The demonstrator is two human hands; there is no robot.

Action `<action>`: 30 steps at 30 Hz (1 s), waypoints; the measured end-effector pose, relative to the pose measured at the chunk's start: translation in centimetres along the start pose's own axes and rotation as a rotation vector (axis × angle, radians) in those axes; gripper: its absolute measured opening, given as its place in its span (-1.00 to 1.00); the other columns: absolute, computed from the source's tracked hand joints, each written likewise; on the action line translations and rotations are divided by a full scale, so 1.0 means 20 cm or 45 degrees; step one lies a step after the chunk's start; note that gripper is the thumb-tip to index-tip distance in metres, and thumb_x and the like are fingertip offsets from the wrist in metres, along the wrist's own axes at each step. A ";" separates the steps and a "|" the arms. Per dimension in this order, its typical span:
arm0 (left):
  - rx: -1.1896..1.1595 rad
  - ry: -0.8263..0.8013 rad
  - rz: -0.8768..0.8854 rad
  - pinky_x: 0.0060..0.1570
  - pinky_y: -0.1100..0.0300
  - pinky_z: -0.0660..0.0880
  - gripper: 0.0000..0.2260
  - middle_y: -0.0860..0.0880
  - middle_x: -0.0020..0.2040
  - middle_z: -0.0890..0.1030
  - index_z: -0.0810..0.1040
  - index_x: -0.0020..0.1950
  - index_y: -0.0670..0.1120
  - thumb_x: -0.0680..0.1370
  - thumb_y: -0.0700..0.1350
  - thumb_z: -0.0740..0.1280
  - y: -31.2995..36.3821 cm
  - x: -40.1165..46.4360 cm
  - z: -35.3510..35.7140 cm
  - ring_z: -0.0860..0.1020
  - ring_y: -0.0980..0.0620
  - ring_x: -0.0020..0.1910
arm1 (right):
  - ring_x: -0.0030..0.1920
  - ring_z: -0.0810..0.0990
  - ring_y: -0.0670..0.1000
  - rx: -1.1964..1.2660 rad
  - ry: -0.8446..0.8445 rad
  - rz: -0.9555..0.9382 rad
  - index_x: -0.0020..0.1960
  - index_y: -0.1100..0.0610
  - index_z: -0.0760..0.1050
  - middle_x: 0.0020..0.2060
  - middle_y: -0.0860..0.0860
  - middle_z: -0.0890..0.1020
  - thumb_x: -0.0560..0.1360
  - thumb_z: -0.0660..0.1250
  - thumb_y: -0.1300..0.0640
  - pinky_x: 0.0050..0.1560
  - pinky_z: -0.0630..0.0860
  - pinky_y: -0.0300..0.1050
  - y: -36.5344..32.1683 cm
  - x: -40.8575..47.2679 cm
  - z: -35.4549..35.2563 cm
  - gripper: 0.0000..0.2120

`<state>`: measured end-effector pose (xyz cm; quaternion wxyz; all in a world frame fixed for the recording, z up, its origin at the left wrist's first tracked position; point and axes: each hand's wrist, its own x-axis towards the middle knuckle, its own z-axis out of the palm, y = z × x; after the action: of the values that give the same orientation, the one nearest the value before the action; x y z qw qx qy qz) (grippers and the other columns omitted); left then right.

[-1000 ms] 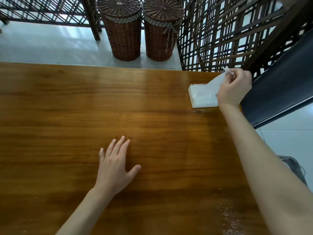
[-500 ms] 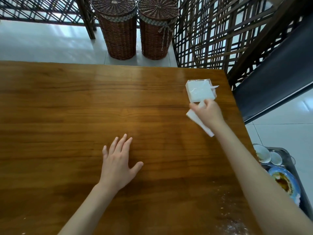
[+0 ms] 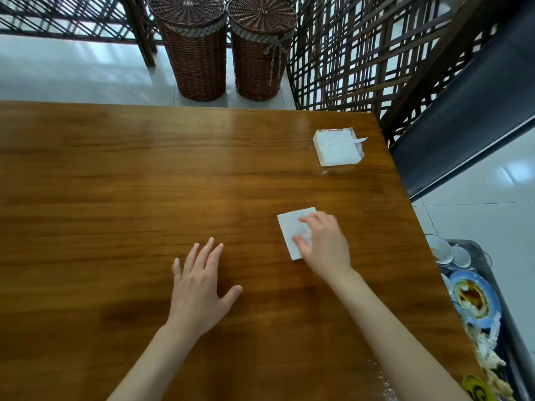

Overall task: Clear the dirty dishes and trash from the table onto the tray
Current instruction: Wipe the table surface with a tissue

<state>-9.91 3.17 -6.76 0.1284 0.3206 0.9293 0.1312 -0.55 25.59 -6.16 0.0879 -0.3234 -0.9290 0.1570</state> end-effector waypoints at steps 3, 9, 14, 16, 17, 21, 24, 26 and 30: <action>0.002 -0.016 -0.007 0.45 -0.13 -0.14 -0.25 0.06 0.55 0.08 0.12 0.53 0.07 0.43 0.31 0.29 0.00 -0.02 -0.02 -0.03 0.00 0.54 | 0.13 0.45 -0.02 -0.069 -0.146 0.040 0.16 0.10 0.57 0.10 -0.02 0.55 0.49 0.35 0.01 -0.03 0.48 -0.21 -0.03 -0.02 0.06 -0.71; -0.029 0.017 -0.033 0.45 -0.13 -0.11 -0.26 0.05 0.55 0.10 0.14 0.52 0.06 0.43 0.29 0.31 -0.07 -0.09 -0.07 -0.01 0.00 0.54 | -0.18 0.49 -0.10 0.045 0.065 0.137 -0.10 0.12 0.56 -0.21 -0.03 0.57 0.52 0.31 0.14 -0.26 0.43 -0.30 -0.09 -0.09 0.03 -0.92; -0.034 -0.006 -0.097 0.44 -0.12 -0.12 -0.26 0.06 0.55 0.09 0.15 0.52 0.08 0.43 0.32 0.29 -0.22 -0.21 -0.11 -0.01 0.01 0.54 | -0.53 0.42 -0.14 0.201 0.132 0.313 -0.01 0.08 0.39 -0.43 -0.16 0.42 0.58 0.22 0.16 -0.58 0.24 -0.39 -0.16 -0.36 0.04 -0.99; -0.045 -0.030 -0.116 0.45 -0.13 -0.12 -0.26 0.07 0.55 0.08 0.13 0.52 0.09 0.43 0.33 0.28 -0.29 -0.26 -0.12 -0.03 0.01 0.54 | -0.54 0.39 -0.16 0.165 0.093 0.324 0.05 0.13 0.42 -0.43 -0.16 0.43 0.59 0.18 0.17 -0.57 0.18 -0.39 -0.21 -0.47 0.09 -0.92; -0.056 -0.038 -0.121 0.45 -0.13 -0.11 -0.26 0.07 0.55 0.07 0.13 0.52 0.09 0.43 0.33 0.28 -0.33 -0.28 -0.13 -0.03 0.02 0.54 | -0.53 0.39 -0.16 0.170 0.082 0.339 0.10 0.15 0.42 -0.40 -0.13 0.46 0.60 0.16 0.19 -0.56 0.18 -0.40 -0.25 -0.52 0.12 -0.88; -0.072 -0.052 -0.117 0.45 -0.14 -0.09 -0.26 0.08 0.55 0.07 0.13 0.52 0.09 0.43 0.33 0.28 -0.49 -0.38 -0.18 -0.04 0.02 0.54 | -0.40 0.50 -0.15 0.235 0.025 0.408 0.30 0.13 0.36 -0.16 -0.01 0.62 0.61 0.11 0.19 -0.53 0.32 -0.42 -0.45 -0.65 0.21 -0.73; -0.084 -0.055 -0.119 0.45 -0.14 -0.09 -0.26 0.09 0.55 0.07 0.13 0.51 0.11 0.42 0.33 0.28 -0.62 -0.44 -0.23 -0.03 0.03 0.54 | 0.20 0.54 0.01 0.278 -0.085 0.378 0.45 0.15 0.26 0.29 0.08 0.50 0.63 0.06 0.24 0.07 0.52 -0.30 -0.65 -0.68 0.29 -0.61; -0.068 -0.067 -0.125 0.45 -0.13 -0.09 -0.26 0.09 0.55 0.06 0.12 0.51 0.12 0.42 0.34 0.28 -0.74 -0.48 -0.27 -0.04 0.03 0.53 | 0.47 0.22 0.01 0.300 -0.181 0.299 0.49 0.13 0.19 0.45 0.05 0.30 0.62 0.03 0.30 0.41 0.11 -0.24 -0.83 -0.72 0.36 -0.56; -0.054 -0.081 -0.103 0.45 -0.13 -0.02 -0.26 0.09 0.55 0.07 0.14 0.51 0.10 0.43 0.31 0.30 -0.99 -0.55 -0.35 -0.02 0.03 0.53 | 0.52 0.05 -0.01 0.344 -0.373 0.009 0.51 0.13 0.13 0.49 0.04 0.19 0.59 0.01 0.35 0.39 -0.26 -0.29 -1.25 -0.87 0.49 -0.50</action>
<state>-14.86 -19.97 -5.04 0.1697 0.2840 0.9339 0.1354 -3.93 -6.25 -7.77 -0.0061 -0.2855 -0.9012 0.3261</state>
